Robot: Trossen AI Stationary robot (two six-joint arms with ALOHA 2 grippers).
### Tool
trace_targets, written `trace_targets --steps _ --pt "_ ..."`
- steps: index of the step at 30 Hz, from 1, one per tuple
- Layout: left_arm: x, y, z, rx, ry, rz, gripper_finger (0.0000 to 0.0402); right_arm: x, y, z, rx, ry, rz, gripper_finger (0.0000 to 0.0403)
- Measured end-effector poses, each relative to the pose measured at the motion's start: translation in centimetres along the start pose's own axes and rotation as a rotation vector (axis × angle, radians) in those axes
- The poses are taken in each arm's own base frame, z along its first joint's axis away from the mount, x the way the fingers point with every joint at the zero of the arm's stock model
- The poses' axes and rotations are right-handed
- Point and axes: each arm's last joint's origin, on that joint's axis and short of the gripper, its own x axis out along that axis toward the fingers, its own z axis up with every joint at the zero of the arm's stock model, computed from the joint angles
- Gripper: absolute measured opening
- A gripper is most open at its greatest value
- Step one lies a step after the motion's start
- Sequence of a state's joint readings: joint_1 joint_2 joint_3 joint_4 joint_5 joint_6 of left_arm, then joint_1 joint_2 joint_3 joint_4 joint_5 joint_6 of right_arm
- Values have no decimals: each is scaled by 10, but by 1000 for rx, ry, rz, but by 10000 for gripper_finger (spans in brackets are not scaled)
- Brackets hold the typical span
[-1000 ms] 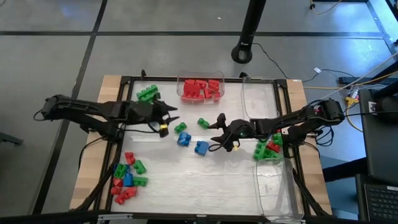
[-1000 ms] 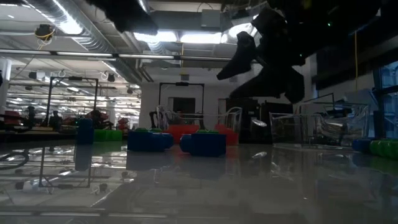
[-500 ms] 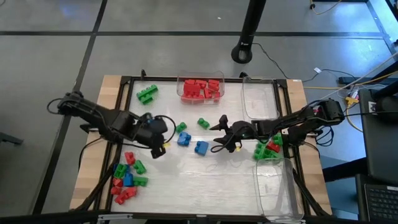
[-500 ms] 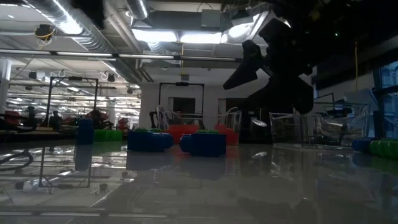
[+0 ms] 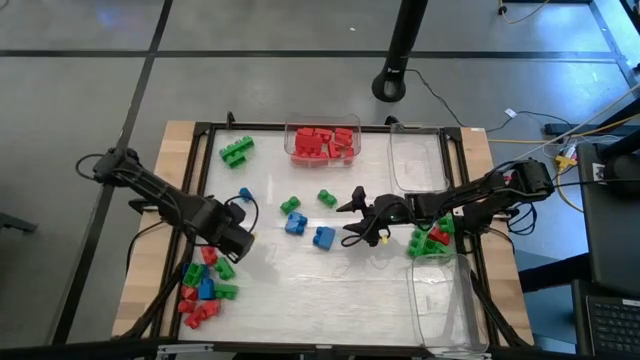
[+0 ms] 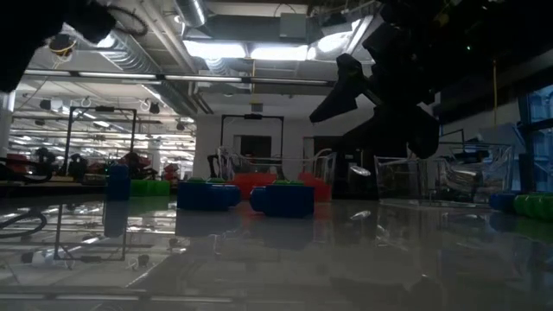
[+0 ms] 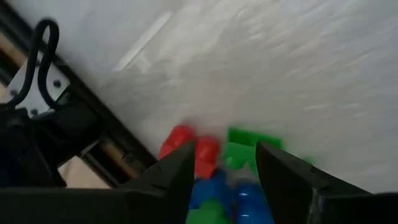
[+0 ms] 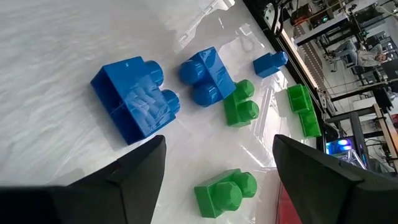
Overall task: Sort blocks
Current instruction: Put the red game piece into the top left transparent bin
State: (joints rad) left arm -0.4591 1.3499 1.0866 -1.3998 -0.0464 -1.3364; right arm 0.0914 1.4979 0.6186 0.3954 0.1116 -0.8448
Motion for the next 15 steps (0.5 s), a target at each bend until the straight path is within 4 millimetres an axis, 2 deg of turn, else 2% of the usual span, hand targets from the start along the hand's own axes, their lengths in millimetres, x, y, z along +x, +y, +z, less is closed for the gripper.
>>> trace_targets --steps 7,15 --pt "32 5 0 24 38 39 163 0 0 0 0 0 1 293" --pt "51 9 -2 16 171 33 228 0 0 0 1 1 1 293"
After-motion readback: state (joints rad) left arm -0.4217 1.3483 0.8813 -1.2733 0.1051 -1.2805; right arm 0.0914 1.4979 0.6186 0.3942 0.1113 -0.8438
